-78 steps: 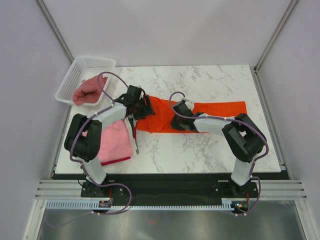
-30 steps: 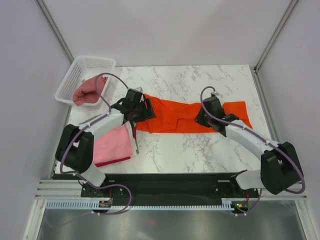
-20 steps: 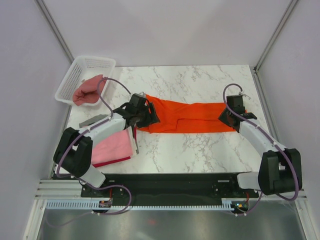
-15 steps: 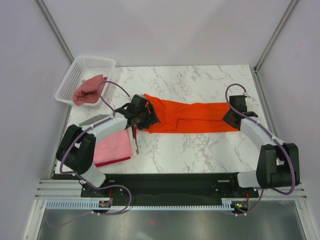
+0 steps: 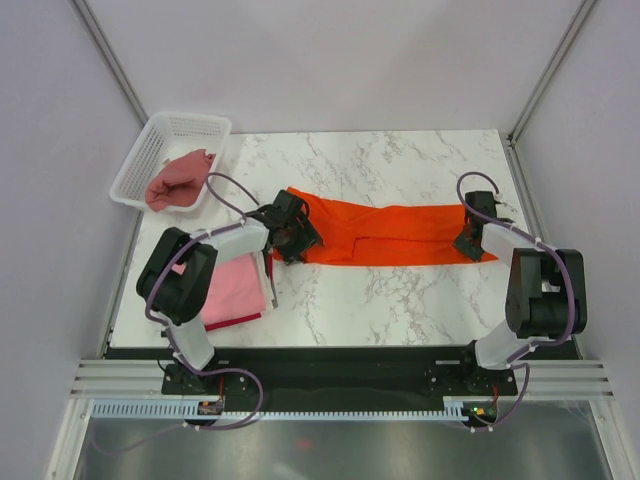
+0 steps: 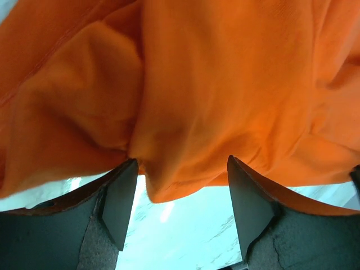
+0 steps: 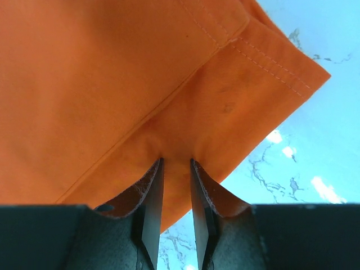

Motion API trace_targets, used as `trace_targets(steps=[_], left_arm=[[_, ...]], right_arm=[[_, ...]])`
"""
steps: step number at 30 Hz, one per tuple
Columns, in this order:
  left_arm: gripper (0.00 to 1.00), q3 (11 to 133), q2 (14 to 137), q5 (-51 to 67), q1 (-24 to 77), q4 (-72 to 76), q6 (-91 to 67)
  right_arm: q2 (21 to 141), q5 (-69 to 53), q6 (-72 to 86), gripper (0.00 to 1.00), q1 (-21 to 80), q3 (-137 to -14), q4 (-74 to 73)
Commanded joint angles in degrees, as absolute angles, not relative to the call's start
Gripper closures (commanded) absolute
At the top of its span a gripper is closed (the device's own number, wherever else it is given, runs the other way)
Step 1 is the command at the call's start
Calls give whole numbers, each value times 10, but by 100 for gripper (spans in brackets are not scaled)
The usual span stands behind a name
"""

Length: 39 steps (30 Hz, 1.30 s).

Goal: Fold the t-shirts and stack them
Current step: Fold the tshirt

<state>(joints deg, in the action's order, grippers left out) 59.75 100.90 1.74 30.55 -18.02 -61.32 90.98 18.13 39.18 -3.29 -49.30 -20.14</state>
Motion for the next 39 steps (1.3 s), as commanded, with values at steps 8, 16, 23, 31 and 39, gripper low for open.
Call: trace_targets(steps=[8,16,23,31,39], left_arm=[[28,702,1113,8,272,-211,-635],[28,813,1189,19,255,-234,-618],[30,969,1270,55,229,-275,-572],[33,1143,1371,51,214,-318,-528],[32,1273,1458,77,206,-316,-509]], right_arm=[[931,164,413,70,-29,-480,-223],[886,135,430,72,17,-431,-254],[843,79,453,72,148,-401,-285],[755,13,625,70,422,-338,-253],[776,21,546,61,517,-489,-258]])
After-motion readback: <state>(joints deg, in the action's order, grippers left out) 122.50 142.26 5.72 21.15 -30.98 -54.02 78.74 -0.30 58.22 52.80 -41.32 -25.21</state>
